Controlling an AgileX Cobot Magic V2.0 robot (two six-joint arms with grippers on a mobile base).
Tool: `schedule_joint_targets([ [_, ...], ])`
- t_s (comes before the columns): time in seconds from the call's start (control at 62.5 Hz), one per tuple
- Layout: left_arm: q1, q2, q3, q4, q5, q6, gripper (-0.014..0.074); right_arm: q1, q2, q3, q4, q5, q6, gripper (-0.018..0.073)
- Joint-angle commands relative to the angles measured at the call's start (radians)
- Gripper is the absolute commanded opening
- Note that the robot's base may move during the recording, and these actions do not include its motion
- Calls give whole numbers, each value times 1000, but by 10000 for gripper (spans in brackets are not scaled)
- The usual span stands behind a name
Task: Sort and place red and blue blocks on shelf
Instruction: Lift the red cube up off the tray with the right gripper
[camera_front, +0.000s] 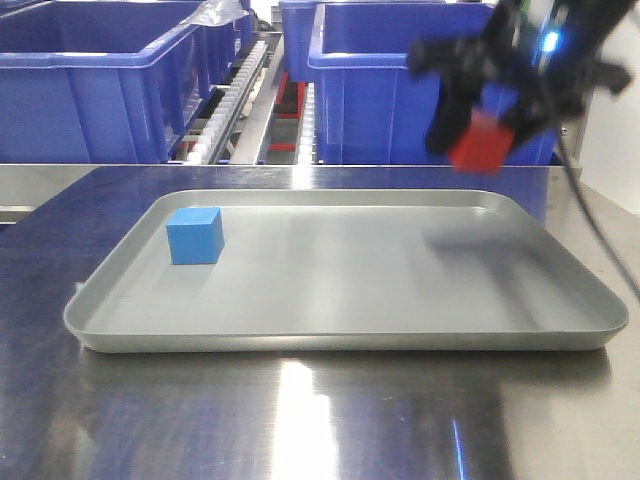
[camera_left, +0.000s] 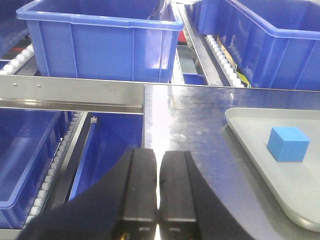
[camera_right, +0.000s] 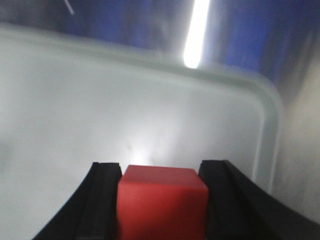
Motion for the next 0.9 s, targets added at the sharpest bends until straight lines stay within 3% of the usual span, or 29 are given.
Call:
schedule_joint_targets([
  [0.0, -1, -15, 39, -5, -78, 2, 129, 0, -112, -30, 3, -102, -1, 56],
  [0.336, -1, -15, 39, -5, -78, 2, 129, -6, -414, 154, -46, -299, -1, 56],
  [0.88, -1, -15, 39, -5, -78, 2, 129, -127, -812, 666, -46, -511, -1, 56],
])
